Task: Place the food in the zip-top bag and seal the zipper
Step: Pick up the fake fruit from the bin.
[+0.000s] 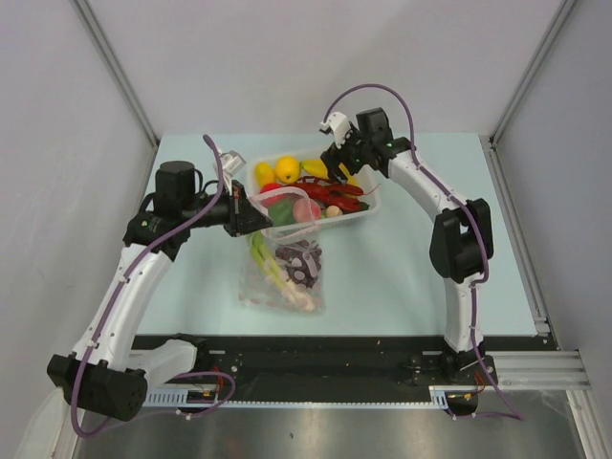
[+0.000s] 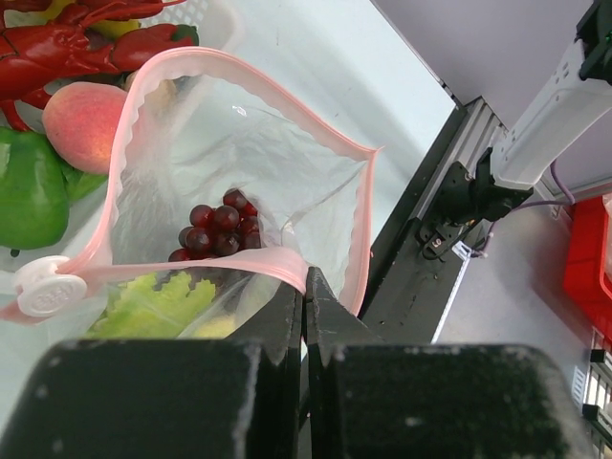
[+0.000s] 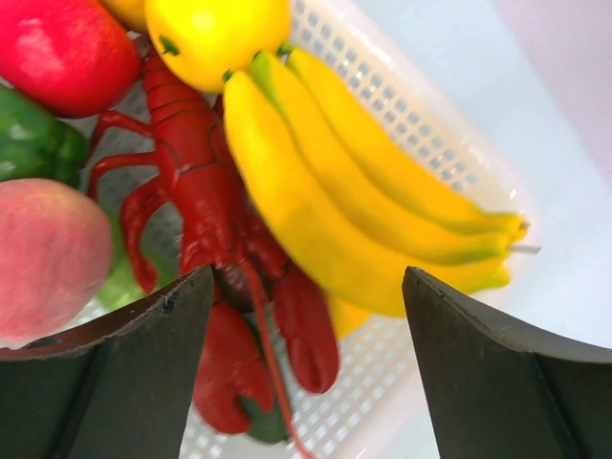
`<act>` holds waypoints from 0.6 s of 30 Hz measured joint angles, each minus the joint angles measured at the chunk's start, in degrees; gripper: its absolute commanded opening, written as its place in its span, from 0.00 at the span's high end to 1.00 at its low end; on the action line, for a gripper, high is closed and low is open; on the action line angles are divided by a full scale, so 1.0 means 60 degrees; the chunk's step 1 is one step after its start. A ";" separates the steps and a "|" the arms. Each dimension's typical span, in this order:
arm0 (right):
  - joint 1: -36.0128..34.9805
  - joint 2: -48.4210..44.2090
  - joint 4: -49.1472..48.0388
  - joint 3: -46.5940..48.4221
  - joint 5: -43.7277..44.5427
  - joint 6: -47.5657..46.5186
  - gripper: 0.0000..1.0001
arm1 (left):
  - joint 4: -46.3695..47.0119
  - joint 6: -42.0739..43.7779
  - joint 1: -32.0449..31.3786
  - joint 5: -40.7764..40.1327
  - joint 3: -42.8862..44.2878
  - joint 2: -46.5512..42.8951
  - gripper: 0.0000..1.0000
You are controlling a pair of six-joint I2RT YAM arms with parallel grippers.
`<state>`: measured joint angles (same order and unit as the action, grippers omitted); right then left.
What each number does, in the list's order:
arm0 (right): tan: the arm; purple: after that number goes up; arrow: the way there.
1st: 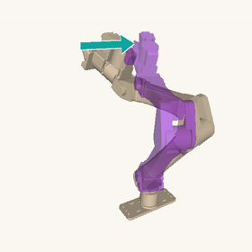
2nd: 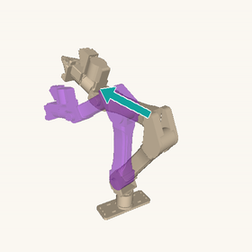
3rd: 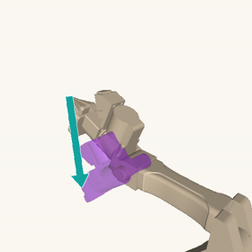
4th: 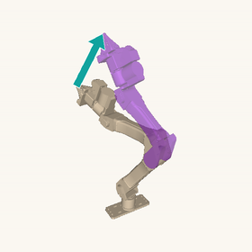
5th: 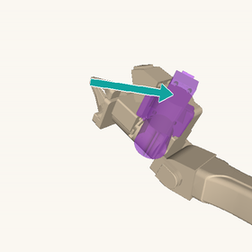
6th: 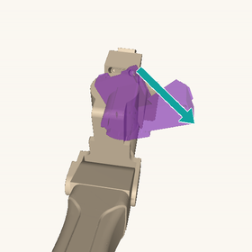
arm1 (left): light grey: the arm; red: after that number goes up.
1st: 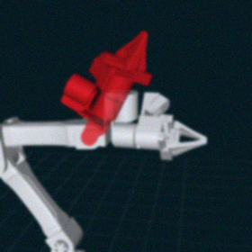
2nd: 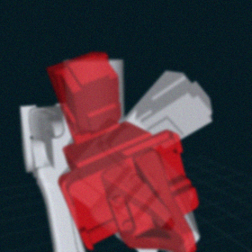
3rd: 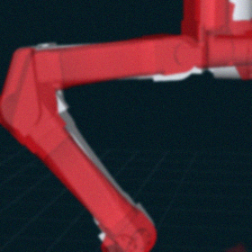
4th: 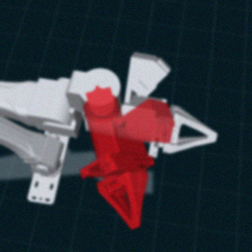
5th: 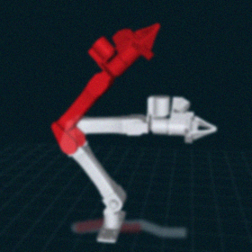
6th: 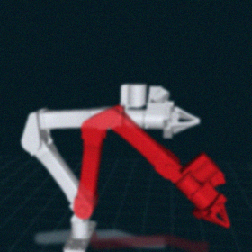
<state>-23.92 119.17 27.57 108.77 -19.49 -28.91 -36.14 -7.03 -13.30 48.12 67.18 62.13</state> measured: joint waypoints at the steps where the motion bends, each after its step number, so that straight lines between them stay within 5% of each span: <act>1: -0.0018 0.0084 -0.0062 0.0084 0.0022 -0.0168 0.12 | 0.0004 0.0000 0.0004 0.0004 0.0000 0.0004 1.00; 10: -0.0521 0.1741 -0.0219 0.1271 0.0288 -0.1796 0.11 | 0.0011 0.0004 0.0087 0.0000 0.0000 0.0098 1.00; 13: -0.0634 0.2266 -0.0328 0.1756 0.0470 -0.2135 0.21 | 0.0018 0.0004 0.0106 -0.0004 0.0000 0.0124 1.00; 18: -0.0663 0.2616 -0.0324 0.1989 0.0707 -0.2357 0.52 | 0.0084 0.0000 0.0117 -0.0011 0.0000 0.0131 1.00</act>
<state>-27.90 134.87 25.63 120.70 -15.25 -43.05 -35.64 -7.03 -12.60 48.05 67.18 62.92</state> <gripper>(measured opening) 0.647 0.007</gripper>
